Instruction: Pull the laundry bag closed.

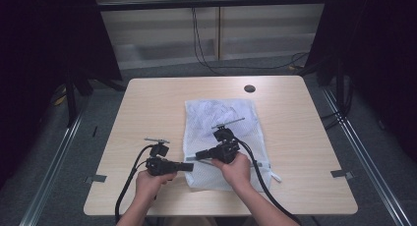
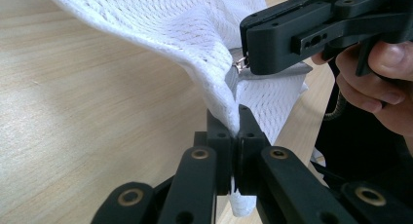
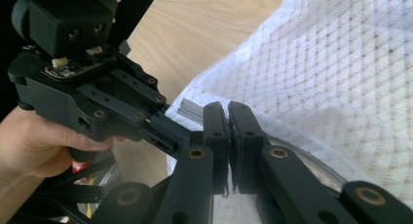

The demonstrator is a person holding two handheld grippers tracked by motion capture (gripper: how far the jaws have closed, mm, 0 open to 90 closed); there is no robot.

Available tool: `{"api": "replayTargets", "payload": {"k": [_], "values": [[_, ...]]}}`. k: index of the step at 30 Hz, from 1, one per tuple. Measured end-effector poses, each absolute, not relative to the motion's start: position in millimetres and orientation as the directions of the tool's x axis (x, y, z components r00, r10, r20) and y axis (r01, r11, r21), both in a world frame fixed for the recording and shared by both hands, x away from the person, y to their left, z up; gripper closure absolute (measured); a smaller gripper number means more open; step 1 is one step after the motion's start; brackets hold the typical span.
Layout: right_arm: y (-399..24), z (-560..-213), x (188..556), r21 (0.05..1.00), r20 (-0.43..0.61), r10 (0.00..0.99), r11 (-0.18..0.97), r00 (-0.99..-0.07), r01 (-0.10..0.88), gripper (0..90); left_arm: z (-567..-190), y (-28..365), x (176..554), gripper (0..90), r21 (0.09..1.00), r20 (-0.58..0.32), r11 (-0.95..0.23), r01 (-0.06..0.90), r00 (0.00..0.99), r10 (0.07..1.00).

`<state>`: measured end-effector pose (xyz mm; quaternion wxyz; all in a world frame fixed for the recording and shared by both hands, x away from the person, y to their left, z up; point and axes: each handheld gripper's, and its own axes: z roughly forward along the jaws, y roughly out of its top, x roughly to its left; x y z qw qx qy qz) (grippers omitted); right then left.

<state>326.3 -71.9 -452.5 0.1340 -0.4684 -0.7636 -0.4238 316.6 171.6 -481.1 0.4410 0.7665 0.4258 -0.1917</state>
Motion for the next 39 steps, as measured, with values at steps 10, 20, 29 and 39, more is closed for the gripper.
{"api": "replayTargets", "payload": {"k": [10,20,29,39], "values": [[-74.3,-452.9,326.2,0.519,0.608,0.594,0.204,-0.527,0.83,86.9,-482.0,171.6,317.1,88.2,0.517,-0.662,-0.264,0.814,0.576,0.479],[-77.0,-451.8,326.4,0.516,0.601,0.599,0.213,-0.528,0.829,86.9,-481.5,171.8,316.8,88.2,0.513,-0.668,-0.257,0.819,0.569,0.479],[-84.0,-451.8,326.6,0.516,0.599,0.61,0.203,-0.52,0.832,86.9,-480.3,173.7,317.1,88.3,0.517,-0.664,-0.248,0.819,0.567,0.487],[-93.8,-452.9,325.4,0.514,0.596,0.616,0.2,-0.515,0.834,86.9,-479.6,174.2,317.0,88.2,0.517,-0.665,-0.247,0.82,0.566,0.486]]}}
